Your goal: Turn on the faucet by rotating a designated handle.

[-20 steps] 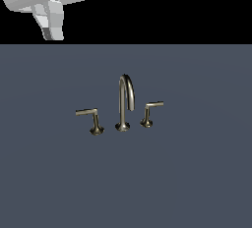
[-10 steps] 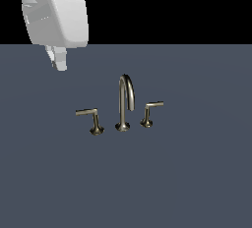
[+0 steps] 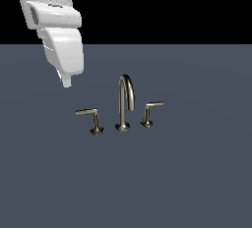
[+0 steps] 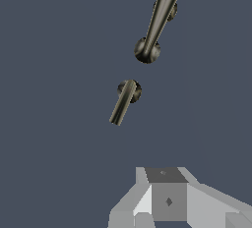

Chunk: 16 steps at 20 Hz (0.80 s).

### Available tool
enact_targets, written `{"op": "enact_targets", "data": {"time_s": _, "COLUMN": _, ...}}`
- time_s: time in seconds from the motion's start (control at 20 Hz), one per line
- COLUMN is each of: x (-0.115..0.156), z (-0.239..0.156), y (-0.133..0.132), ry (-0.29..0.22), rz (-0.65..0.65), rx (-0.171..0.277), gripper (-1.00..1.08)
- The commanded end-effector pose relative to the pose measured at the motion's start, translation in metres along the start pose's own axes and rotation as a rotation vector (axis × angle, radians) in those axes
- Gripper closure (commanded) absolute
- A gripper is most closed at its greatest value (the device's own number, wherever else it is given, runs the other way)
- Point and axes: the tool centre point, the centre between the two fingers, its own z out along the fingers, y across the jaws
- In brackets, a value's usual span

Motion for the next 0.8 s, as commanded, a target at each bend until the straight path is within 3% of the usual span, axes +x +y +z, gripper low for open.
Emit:
{"op": "enact_targets", "data": {"time_s": 0.0, "x": 0.003, "z": 0.011, "y": -0.008, "ry": -0.001, "rz": 0.039, "rx": 0.000, "gripper": 1.08}}
{"op": "enact_targets", "data": {"time_s": 0.75, "x": 0.033, "z": 0.081, "y": -0.049, "ry": 0.001, "rz": 0.277, "rx": -0.007, "gripper": 1.08}}
